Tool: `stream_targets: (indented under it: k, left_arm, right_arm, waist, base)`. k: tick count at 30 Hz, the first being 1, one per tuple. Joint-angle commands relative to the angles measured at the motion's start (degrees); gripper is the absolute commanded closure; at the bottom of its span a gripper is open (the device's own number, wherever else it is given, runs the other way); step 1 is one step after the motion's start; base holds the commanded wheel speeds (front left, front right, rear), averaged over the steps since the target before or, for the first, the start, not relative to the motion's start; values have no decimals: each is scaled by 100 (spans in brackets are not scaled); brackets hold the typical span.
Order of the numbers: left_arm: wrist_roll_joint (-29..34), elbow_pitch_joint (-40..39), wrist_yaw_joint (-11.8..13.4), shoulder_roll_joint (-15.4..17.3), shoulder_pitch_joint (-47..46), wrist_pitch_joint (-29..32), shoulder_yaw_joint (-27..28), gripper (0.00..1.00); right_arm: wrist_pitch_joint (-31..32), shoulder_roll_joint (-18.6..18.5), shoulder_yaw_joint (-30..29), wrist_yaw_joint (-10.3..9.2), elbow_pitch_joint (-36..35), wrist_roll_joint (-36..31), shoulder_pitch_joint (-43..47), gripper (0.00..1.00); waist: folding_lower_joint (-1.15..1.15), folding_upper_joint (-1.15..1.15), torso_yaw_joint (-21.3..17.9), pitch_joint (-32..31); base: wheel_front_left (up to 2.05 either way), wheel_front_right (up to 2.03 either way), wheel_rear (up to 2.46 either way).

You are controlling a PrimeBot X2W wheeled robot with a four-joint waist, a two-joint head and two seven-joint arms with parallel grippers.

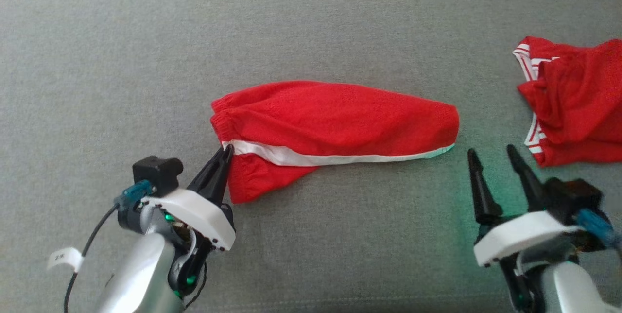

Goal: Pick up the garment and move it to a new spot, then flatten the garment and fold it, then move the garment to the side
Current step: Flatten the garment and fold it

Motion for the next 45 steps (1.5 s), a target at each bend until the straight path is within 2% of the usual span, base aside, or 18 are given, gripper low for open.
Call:
stream_targets:
  k: [1,13,14,15,16,19,22,26,32,38,45]
  left_arm:
    - [66,-237,45,116,-253,-74,179,100]
    - [122,-260,-36,39,-494,-414,-12,100]
    - [125,-251,-41,34,-504,-450,-21,100]
    - [125,-251,-41,34,-504,-450,-21,100]
    - [127,-241,-44,31,-507,-475,-30,100]
    - [170,-258,-18,55,-505,-578,-17,100]
    - [228,-407,53,132,-466,-670,46,100]
    - [299,-881,168,302,-384,-733,172,100]
    - [575,-1908,411,641,-412,-660,280,100]
    - [663,-3042,630,869,-853,-346,538,100]
    - [728,-3827,825,906,-1319,-54,678,100]
  right_arm:
    - [89,-48,161,39,141,-117,-387,0]
    - [439,-332,533,39,2255,81,-1501,2]
    - [493,-343,590,39,2351,147,-1522,51]
    - [493,-343,590,39,2351,147,-1522,51]
    - [518,-354,626,39,2405,206,-1538,100]
    - [494,-399,687,39,2384,378,-1531,100]
    - [317,-454,671,39,2049,521,-1493,100]
    - [195,-528,559,39,1274,750,-1414,100]
    - [417,-596,286,39,-41,809,-1475,100]
    - [707,-686,9,39,-1432,769,-2074,100]
    - [1111,-740,-138,39,-2251,717,-2546,100]
  waist:
    - [0,0,58,43]
    - [0,0,389,259]
    - [0,0,403,263]
    - [0,0,403,263]
    - [0,0,413,269]
    - [0,0,418,278]
    - [0,0,361,253]
    - [0,0,253,166]
    - [0,0,134,-41]
    - [0,0,58,-274]
    - [0,0,29,-448]
  base:
    - [0,0,0]
    - [0,0,0]
    - [0,0,0]
    - [0,0,0]
    - [0,0,0]
    - [0,0,0]
    - [0,0,0]
    - [0,0,0]
    - [0,0,0]
    - [0,0,0]
    - [0,0,0]
